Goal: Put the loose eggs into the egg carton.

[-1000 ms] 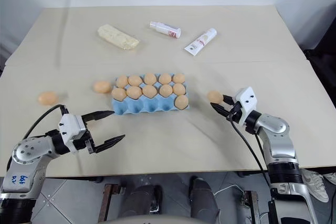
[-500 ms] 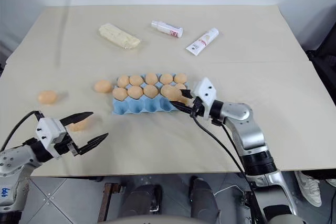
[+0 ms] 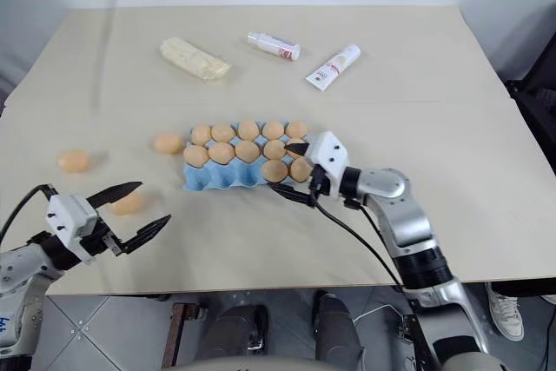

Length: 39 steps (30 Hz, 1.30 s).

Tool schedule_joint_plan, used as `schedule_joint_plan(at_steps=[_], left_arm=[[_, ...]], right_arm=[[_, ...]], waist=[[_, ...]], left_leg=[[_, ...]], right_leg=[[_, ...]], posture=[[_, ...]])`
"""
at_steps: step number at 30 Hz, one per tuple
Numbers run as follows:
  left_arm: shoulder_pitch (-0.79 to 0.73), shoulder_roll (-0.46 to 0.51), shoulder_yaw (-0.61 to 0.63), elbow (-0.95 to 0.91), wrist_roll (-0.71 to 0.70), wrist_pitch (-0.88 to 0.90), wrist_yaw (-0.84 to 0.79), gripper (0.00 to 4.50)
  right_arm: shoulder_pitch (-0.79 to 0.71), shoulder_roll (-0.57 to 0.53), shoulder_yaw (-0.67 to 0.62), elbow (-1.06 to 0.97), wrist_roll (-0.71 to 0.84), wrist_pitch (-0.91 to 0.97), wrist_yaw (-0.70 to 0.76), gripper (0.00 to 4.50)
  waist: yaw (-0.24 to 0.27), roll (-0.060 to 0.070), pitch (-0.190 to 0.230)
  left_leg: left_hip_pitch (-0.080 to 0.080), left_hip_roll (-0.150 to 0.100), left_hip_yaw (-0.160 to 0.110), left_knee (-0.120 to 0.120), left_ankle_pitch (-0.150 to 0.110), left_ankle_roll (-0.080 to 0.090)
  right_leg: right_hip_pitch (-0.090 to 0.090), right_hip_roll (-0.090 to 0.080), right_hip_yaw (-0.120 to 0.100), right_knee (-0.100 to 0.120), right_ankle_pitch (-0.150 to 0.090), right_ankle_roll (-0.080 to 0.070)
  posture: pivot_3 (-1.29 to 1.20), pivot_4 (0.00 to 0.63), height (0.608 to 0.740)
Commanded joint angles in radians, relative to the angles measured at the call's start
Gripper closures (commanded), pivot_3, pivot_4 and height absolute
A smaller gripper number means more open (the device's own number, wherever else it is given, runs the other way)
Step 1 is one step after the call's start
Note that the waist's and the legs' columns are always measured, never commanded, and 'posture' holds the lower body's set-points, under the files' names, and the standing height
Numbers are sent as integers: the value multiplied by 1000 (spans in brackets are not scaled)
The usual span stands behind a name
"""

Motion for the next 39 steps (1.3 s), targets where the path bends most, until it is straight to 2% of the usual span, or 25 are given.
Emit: schedule_joint_plan(at_steps=[1,4,8,14,18,24,32,35,39], left_arm=[[54,15,120,-32,-43,20,25,0],[166,29,225,-8,-70,62,0,0],[273,22,351,81,-95,68,-18,0],[303,5,381,116,-121,98,-22,0],[280,-15,312,46,-124,143,-2,0],[154,-5,174,15,-79,190,45,0],[-54,9,25,153,63,185,142,0],[-71,15,22,177,58,174,125,613],[-79,24,19,173,52,178,114,1810]], right_arm=[[75,-78,-82,-71,114,-43,140,26],[113,-126,-105,-77,144,-67,202,26],[143,-132,-134,-87,183,-105,241,26],[159,-110,-94,-99,160,-166,264,26],[160,-73,-60,-102,147,-202,252,26],[153,-68,-45,-91,135,-206,247,26],[160,-72,-45,-113,134,-184,225,26],[160,-71,-51,-121,136,-178,209,0],[166,-67,-52,-124,134,-181,187,0]], waist=[[1,0,0],[-8,0,0],[-24,0,0],[-16,-1,-1],[-15,-3,-1],[-4,-3,-2],[-3,-4,-2],[-7,-4,-2],[-3,-4,-2]], left_leg=[[0,0,0,0,0,0],[0,1,3,0,-2,1],[1,4,6,0,-3,0],[3,5,6,0,-6,-8],[3,6,6,0,-6,-8],[3,6,6,0,-6,-8],[4,6,7,0,-5,-7],[4,6,9,0,-3,-5],[4,6,9,0,-4,-6]], right_leg=[[0,0,0,0,0,0],[0,0,0,-1,0,0],[0,1,-1,-1,-1,-1],[0,2,-2,1,-1,-3],[0,2,-2,0,-1,-4],[0,2,-1,1,-1,-4],[0,2,-2,2,-1,-3],[-1,3,-1,3,-1,-3],[-1,3,-1,2,-1,-3]], posture=[[0,150,740],[0,150,740],[0,150,740],[0,150,740],[0,150,740],[0,150,740],[0,150,740],[0,150,740],[0,150,740]])
